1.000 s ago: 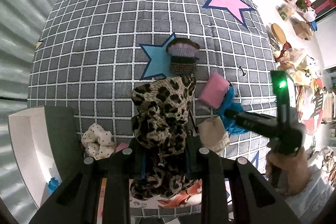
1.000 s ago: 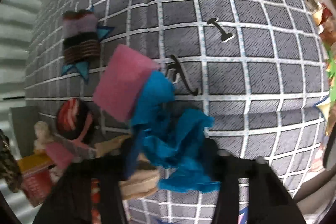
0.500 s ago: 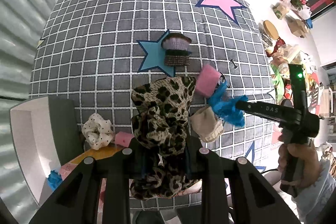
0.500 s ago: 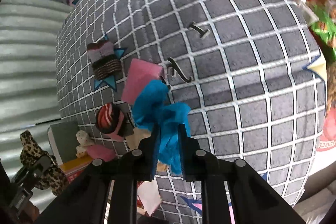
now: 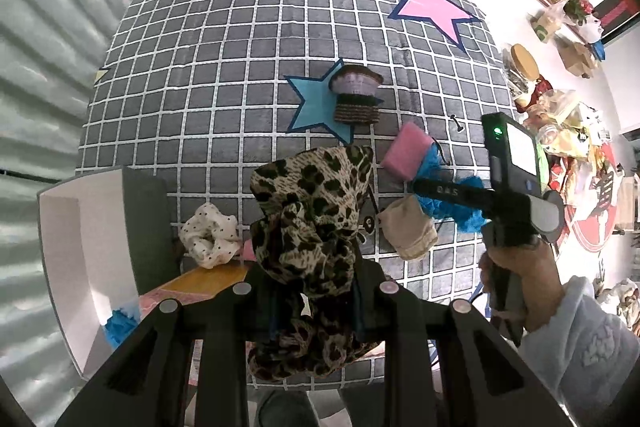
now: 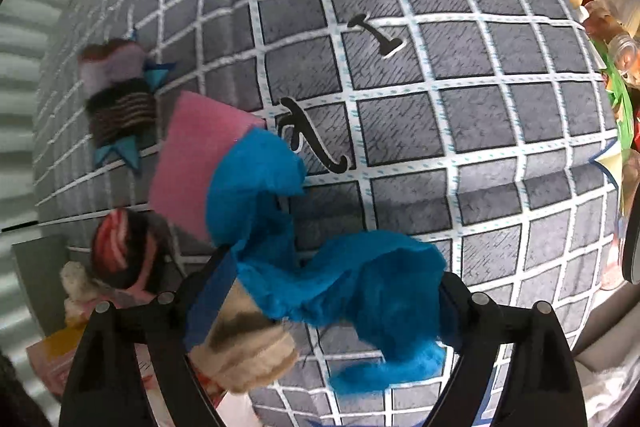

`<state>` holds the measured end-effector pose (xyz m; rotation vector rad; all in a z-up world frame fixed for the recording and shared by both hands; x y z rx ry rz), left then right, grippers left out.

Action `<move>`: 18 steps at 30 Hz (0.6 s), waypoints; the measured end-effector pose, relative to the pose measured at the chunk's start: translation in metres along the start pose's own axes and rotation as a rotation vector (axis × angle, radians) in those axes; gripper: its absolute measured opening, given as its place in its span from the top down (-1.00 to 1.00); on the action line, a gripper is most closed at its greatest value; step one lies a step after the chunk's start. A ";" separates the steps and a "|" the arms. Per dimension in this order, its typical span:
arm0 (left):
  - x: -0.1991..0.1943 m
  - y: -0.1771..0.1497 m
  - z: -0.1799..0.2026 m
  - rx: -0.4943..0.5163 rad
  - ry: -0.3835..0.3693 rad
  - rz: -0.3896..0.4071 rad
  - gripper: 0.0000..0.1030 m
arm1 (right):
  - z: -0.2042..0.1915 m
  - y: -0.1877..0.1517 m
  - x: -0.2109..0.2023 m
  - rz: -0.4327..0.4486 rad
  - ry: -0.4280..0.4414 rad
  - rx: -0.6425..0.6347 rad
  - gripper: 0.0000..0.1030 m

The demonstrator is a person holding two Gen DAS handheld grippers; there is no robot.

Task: Organize soft objects
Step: 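Lift the leopard scrunchie with the left tool while the right tool lifts the blue cloth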

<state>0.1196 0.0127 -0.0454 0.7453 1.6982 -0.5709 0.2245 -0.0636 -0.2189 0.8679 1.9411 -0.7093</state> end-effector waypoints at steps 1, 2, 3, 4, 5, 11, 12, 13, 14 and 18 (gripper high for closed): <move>0.000 -0.001 -0.001 -0.003 0.000 -0.003 0.44 | 0.000 0.001 0.003 -0.006 -0.005 0.005 -1.00; 0.000 -0.002 -0.002 -0.006 0.001 -0.006 0.43 | 0.000 0.002 0.004 -0.008 -0.015 0.015 -1.00; 0.000 -0.003 -0.003 -0.010 0.001 -0.008 0.43 | -0.001 0.003 0.006 -0.014 -0.029 0.024 -1.00; 0.000 -0.004 -0.004 -0.012 -0.001 -0.009 0.43 | -0.002 0.003 0.007 -0.019 -0.043 0.027 -1.00; 0.000 -0.004 -0.004 -0.016 -0.002 -0.010 0.43 | -0.003 0.004 0.009 -0.026 -0.060 0.026 -1.00; -0.003 -0.005 -0.004 -0.016 -0.005 -0.002 0.43 | -0.017 0.000 0.016 -0.077 -0.073 -0.060 -0.88; -0.003 -0.005 -0.004 -0.017 -0.007 -0.002 0.43 | -0.017 -0.002 0.013 -0.061 -0.067 -0.059 -0.77; -0.002 -0.005 -0.004 -0.017 -0.008 -0.003 0.43 | -0.016 -0.004 0.008 -0.047 -0.068 -0.069 -0.44; -0.002 -0.005 -0.004 -0.018 -0.012 -0.004 0.43 | -0.018 -0.005 0.005 -0.034 -0.063 -0.091 0.04; -0.005 -0.005 -0.001 -0.007 -0.018 0.002 0.43 | -0.012 -0.011 -0.008 -0.034 0.087 -0.075 0.65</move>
Point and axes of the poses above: each gripper's, at about its wrist camera, not at the fingertips, and x roughly the way its jaws point, z to its right, y to its top, the point moved 5 cm from there along x, roughly the way its jaws point, and after that the axes turned 9 degrees about y, right-handed, at the moved point
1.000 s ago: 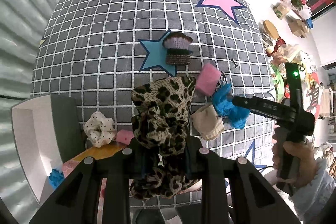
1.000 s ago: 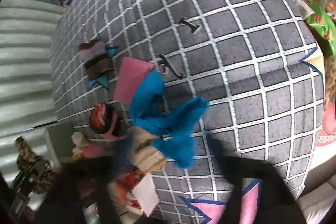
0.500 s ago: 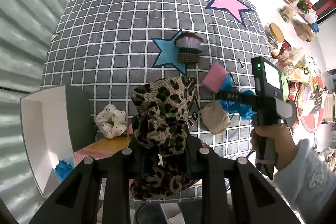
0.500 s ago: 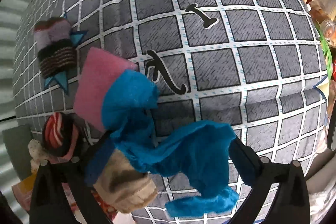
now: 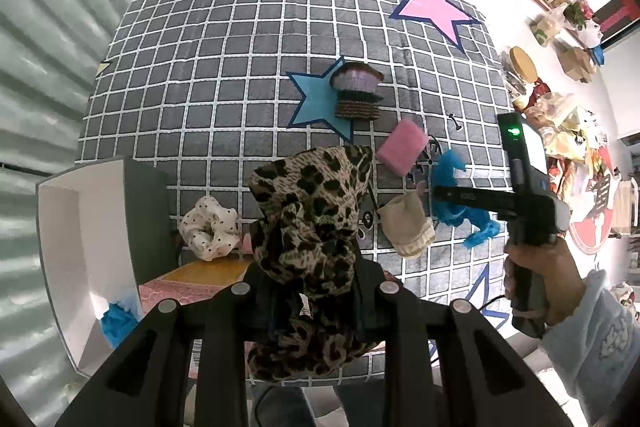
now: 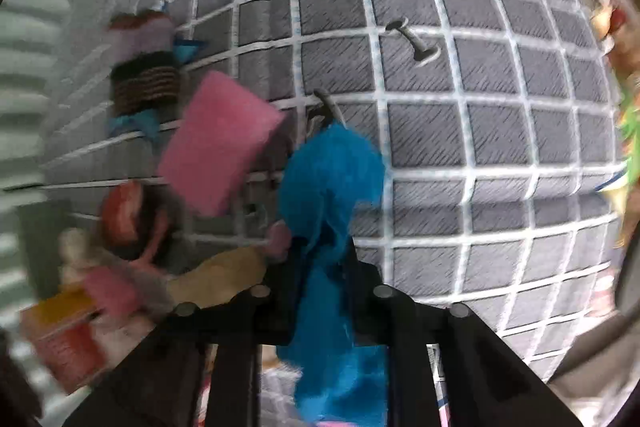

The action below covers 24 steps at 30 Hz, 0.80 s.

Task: Organize soft objects
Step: 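Lift the leopard scrunchie with the left tool while the right tool lifts the blue cloth, then carry the leopard scrunchie and blue cloth toward the white box with both tools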

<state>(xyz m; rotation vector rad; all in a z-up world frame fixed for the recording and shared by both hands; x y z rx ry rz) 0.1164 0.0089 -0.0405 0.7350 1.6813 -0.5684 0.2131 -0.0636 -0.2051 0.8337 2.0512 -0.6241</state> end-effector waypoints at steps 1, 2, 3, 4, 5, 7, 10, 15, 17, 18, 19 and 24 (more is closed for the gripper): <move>-0.001 0.000 0.001 0.005 -0.004 0.003 0.43 | 0.002 -0.001 -0.005 0.013 0.011 0.005 0.65; -0.002 0.000 0.002 0.012 -0.006 0.007 0.43 | 0.003 -0.002 -0.012 0.028 0.038 0.018 0.65; -0.003 0.000 0.003 0.017 -0.008 0.010 0.43 | 0.004 -0.006 -0.019 0.039 0.078 0.039 0.65; -0.004 -0.001 0.005 0.024 -0.010 0.014 0.43 | 0.007 -0.008 -0.025 0.043 0.106 0.056 0.65; -0.005 -0.001 0.006 0.028 -0.010 0.016 0.43 | 0.007 -0.011 -0.031 0.052 0.126 0.071 0.65; -0.006 -0.001 0.007 0.037 -0.014 0.019 0.43 | 0.005 -0.019 -0.045 0.072 0.144 0.070 0.65; -0.008 -0.002 0.010 0.051 -0.013 0.027 0.43 | 0.000 -0.022 -0.062 0.093 0.166 0.060 0.65; -0.013 -0.006 0.014 0.086 -0.011 0.048 0.43 | -0.020 -0.030 -0.085 0.109 0.200 0.022 0.65; -0.015 -0.009 0.013 0.092 -0.017 0.053 0.43 | -0.030 -0.034 -0.090 0.113 0.214 0.008 0.65; -0.016 -0.011 0.012 0.092 -0.019 0.055 0.43 | -0.036 -0.037 -0.092 0.115 0.223 -0.001 0.65; -0.016 -0.012 0.011 0.091 -0.021 0.056 0.43 | -0.043 -0.040 -0.094 0.116 0.226 -0.014 0.65; -0.016 -0.020 0.000 0.078 -0.036 0.064 0.43 | -0.067 -0.048 -0.093 0.121 0.239 -0.040 0.65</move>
Point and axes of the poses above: each gripper's, at about its wrist camera, not at the fingertips, and x roughly the way its jaws point, z to its right, y to its top, the point moved 5 cm from there along x, roughly the way its jaws point, and after that the axes turned 9 degrees about y, right-handed, at the moved point
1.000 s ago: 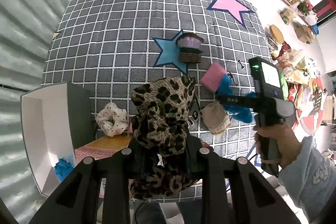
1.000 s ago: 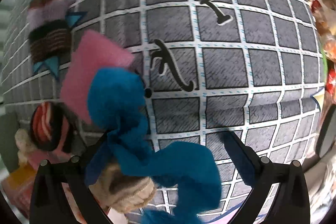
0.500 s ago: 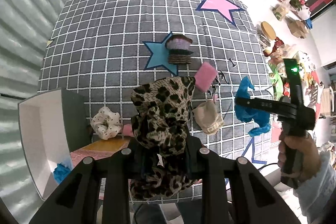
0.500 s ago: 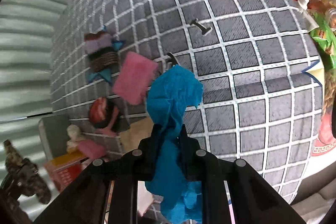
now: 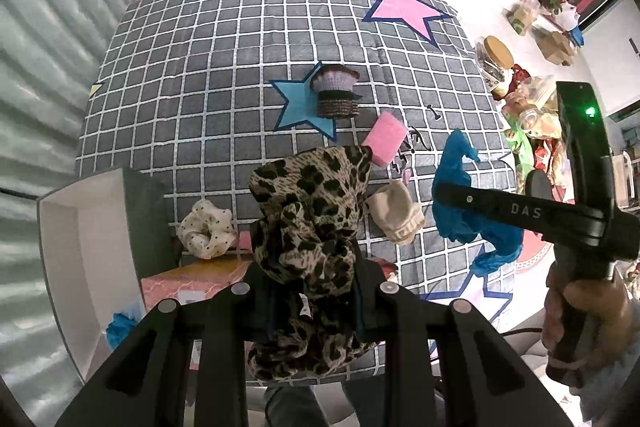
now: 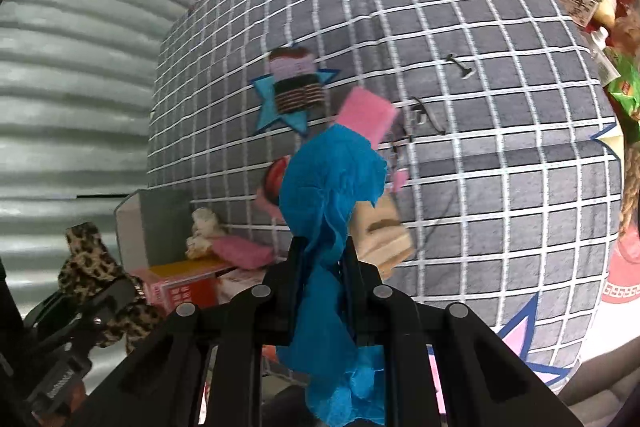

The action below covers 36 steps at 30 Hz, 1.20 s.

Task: Organize soft objects
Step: 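Carry the leopard scrunchie and blue cloth toward the white box with both tools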

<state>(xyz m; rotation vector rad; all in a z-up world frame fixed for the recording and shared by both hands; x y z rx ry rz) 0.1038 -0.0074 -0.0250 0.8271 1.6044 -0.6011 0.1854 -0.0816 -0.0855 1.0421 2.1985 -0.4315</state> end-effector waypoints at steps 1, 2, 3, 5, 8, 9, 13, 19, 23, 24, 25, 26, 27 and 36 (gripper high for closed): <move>0.000 -0.003 -0.003 -0.005 -0.003 0.002 0.43 | -0.004 -0.002 0.000 0.004 0.003 -0.003 0.65; 0.000 -0.005 -0.006 -0.007 -0.004 0.003 0.43 | -0.009 -0.005 0.000 0.006 0.006 -0.010 0.65; -0.001 -0.008 -0.008 -0.008 -0.008 0.005 0.43 | -0.015 -0.008 0.001 0.005 0.007 -0.019 0.65; -0.002 -0.014 -0.013 -0.012 -0.014 0.010 0.43 | -0.025 -0.014 0.002 0.004 0.011 -0.032 0.65; -0.007 -0.026 -0.023 -0.012 -0.021 0.021 0.43 | -0.043 -0.028 0.004 -0.003 0.016 -0.052 0.65; -0.008 -0.030 -0.026 -0.012 -0.024 0.024 0.43 | -0.046 -0.032 0.005 -0.007 0.019 -0.055 0.65; -0.016 -0.050 -0.043 -0.024 -0.033 0.034 0.43 | -0.066 -0.052 0.012 -0.016 0.026 -0.077 0.65; -0.031 -0.079 -0.076 -0.066 -0.038 0.061 0.43 | -0.097 -0.086 0.020 -0.026 0.046 -0.105 0.65; -0.040 -0.095 -0.101 -0.112 -0.037 0.082 0.43 | -0.120 -0.105 0.027 -0.034 0.051 -0.142 0.65; -0.043 -0.098 -0.108 -0.124 -0.034 0.087 0.43 | -0.129 -0.111 0.030 -0.037 0.055 -0.155 0.65; -0.044 -0.102 -0.115 -0.135 -0.029 0.093 0.43 | -0.133 -0.114 0.031 -0.039 0.056 -0.163 0.65; -0.046 -0.105 -0.121 -0.145 -0.023 0.099 0.43 | -0.141 -0.119 0.034 -0.043 0.056 -0.179 0.65; -0.046 -0.108 -0.128 -0.158 -0.015 0.102 0.43 | -0.148 -0.120 0.036 -0.047 0.057 -0.191 0.65; -0.043 -0.136 -0.190 -0.309 0.023 0.103 0.43 | -0.218 -0.131 0.061 -0.104 0.036 -0.330 0.65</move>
Point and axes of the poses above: each gripper's, at about its wrist camera, not at the fingertips, and x roughly the way its jaws point, z to its right, y to its top, the point moved 5 cm from there along x, roughly the way its jaws point, and after that the axes turned 9 degrees about y, right-handed, at the moved point
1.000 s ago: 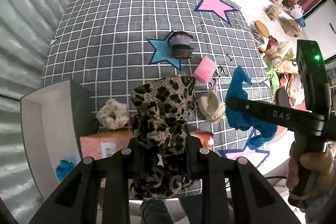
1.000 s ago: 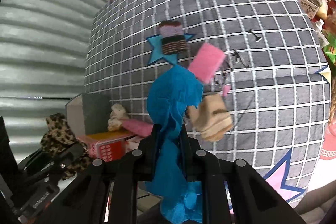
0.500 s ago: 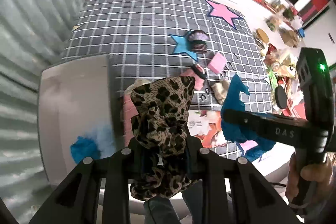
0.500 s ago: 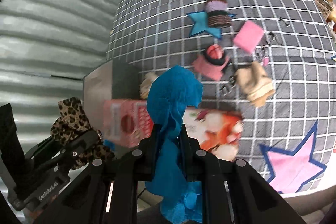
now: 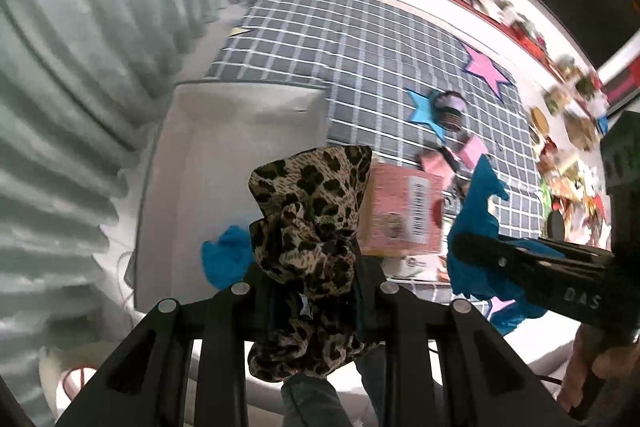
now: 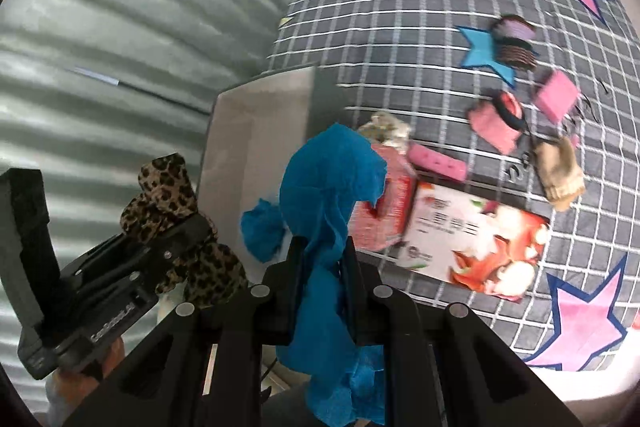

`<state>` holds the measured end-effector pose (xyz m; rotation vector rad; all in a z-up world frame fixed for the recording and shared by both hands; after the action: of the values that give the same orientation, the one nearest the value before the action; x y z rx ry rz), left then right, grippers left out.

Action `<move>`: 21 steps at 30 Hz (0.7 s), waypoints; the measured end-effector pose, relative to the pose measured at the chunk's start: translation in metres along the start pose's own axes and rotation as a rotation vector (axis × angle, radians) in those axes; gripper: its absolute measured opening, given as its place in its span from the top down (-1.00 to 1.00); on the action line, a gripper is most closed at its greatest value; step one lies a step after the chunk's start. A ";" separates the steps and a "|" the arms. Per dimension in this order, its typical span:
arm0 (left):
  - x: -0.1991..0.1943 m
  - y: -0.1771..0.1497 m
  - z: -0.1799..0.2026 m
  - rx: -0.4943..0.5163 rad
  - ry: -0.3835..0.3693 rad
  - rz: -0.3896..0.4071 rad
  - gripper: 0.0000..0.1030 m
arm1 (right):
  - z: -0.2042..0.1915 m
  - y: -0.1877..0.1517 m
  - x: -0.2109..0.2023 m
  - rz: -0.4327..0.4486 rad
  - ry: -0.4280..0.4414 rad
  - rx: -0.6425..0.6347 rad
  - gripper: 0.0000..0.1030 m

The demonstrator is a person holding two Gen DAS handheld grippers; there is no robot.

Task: Organize soft objects
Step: 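Carry the leopard scrunchie and blue cloth toward the white box with both tools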

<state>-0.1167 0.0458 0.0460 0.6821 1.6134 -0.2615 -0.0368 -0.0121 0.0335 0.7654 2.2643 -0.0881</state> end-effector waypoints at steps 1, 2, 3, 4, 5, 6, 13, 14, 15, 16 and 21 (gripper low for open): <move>0.001 -0.001 -0.006 -0.012 0.005 0.000 0.43 | -0.007 0.003 0.004 -0.010 -0.002 -0.014 0.65; 0.002 -0.002 -0.012 -0.025 0.011 -0.001 0.43 | -0.013 0.004 0.009 -0.023 -0.003 -0.029 0.65; 0.003 -0.003 -0.019 -0.038 0.016 -0.002 0.43 | -0.015 0.006 0.014 -0.031 -0.005 -0.040 0.65; 0.005 -0.004 -0.026 -0.053 0.020 -0.004 0.43 | -0.019 0.007 0.018 -0.040 -0.009 -0.053 0.65; 0.008 -0.005 -0.032 -0.067 0.022 -0.009 0.43 | -0.025 0.009 0.023 -0.050 -0.012 -0.067 0.65; 0.009 -0.005 -0.039 -0.078 0.024 -0.012 0.43 | -0.030 0.011 0.028 -0.061 -0.014 -0.082 0.65; 0.023 0.006 -0.073 -0.133 0.066 -0.012 0.44 | -0.063 0.031 0.055 -0.105 -0.015 -0.152 0.65; 0.026 0.010 -0.077 -0.138 0.072 -0.010 0.44 | -0.068 0.036 0.061 -0.111 -0.014 -0.160 0.65; 0.028 0.013 -0.080 -0.142 0.077 -0.010 0.44 | -0.072 0.038 0.064 -0.115 -0.014 -0.165 0.65; 0.031 0.016 -0.083 -0.145 0.082 -0.009 0.44 | -0.075 0.042 0.069 -0.118 -0.013 -0.168 0.65; 0.047 0.030 -0.093 -0.145 0.113 -0.021 0.44 | -0.086 0.061 0.087 -0.119 -0.015 -0.168 0.65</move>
<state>-0.1773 0.1328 0.0233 0.5780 1.7296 -0.1215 -0.1053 0.1053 0.0485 0.5400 2.2686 0.0406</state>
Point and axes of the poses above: each gripper's, at about its wrist camera, not at the fingertips, and x roughly the way its jaws point, z to its right, y to its top, the point moved 5 cm from there along x, roughly the way its jaws point, and after that the axes turned 9 degrees about y, right-handed, at the moved point
